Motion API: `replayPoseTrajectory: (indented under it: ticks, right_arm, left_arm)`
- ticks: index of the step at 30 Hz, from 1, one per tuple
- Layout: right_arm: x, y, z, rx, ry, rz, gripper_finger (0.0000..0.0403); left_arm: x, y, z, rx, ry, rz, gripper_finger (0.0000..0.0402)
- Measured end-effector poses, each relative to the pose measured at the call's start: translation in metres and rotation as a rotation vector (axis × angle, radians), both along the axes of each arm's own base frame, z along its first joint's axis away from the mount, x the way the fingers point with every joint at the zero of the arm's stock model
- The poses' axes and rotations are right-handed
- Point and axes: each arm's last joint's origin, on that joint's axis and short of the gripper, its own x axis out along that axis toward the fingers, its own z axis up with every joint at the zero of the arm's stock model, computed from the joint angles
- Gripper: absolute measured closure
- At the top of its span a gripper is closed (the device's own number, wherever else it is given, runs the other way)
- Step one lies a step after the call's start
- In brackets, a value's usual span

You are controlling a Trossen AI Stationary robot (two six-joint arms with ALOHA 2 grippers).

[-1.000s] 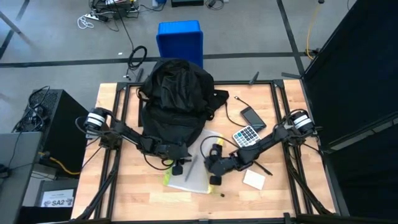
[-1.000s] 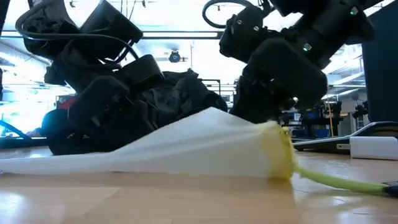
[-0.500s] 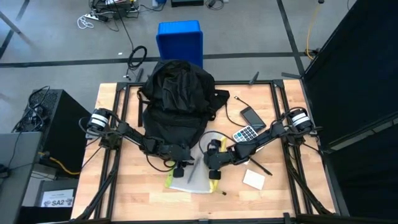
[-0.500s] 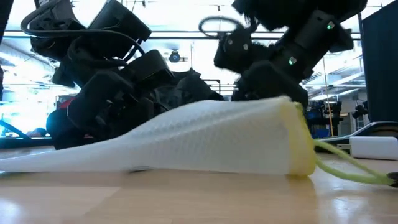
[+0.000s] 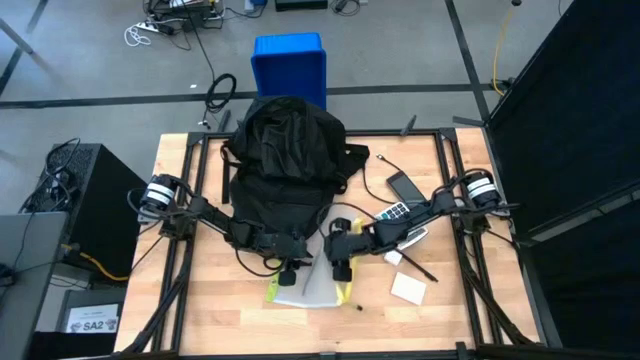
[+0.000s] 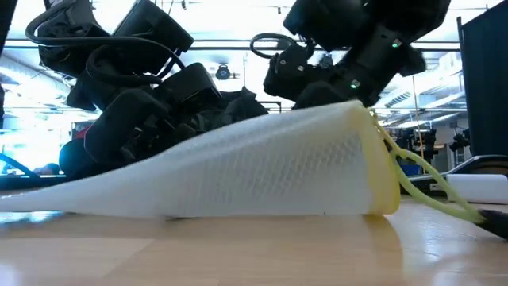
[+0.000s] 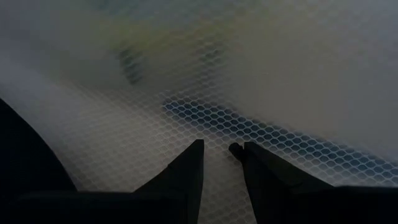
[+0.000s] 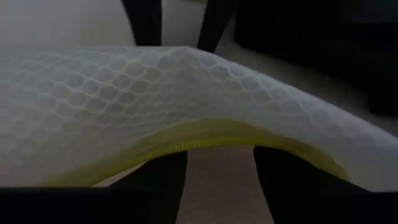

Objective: Unpack backpack
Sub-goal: Remove the black ballpen from the yellow zipper pouch

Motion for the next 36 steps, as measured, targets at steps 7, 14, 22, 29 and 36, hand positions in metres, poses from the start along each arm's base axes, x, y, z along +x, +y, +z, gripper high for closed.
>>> replayPoseTrajectory:
  ticks: [7,14,22,29,36]
  right_arm:
    - [0.009,-0.012,0.005,0.094,-0.056,0.115,0.0226]
    - [0.012,-0.008,-0.013,0.117,-0.032,0.167,0.0227]
    - [0.020,-0.005,-0.038,0.149,-0.059,0.164,0.0239]
    - [0.020,-0.004,-0.039,0.147,-0.062,0.237,0.0306]
    - [0.020,-0.001,-0.039,0.205,-0.058,0.291,0.0392]
  left_arm:
    - [0.000,0.000,0.000,0.003,-0.007,0.003,0.0315]
    - [0.002,0.001,0.002,0.032,-0.041,0.013,0.0315]
    - [0.002,0.002,0.002,0.029,-0.041,0.015,0.0315]
    - [0.002,0.003,0.002,0.040,-0.042,0.025,0.0315]
    - [0.003,0.005,0.002,0.078,-0.039,0.074,0.0315]
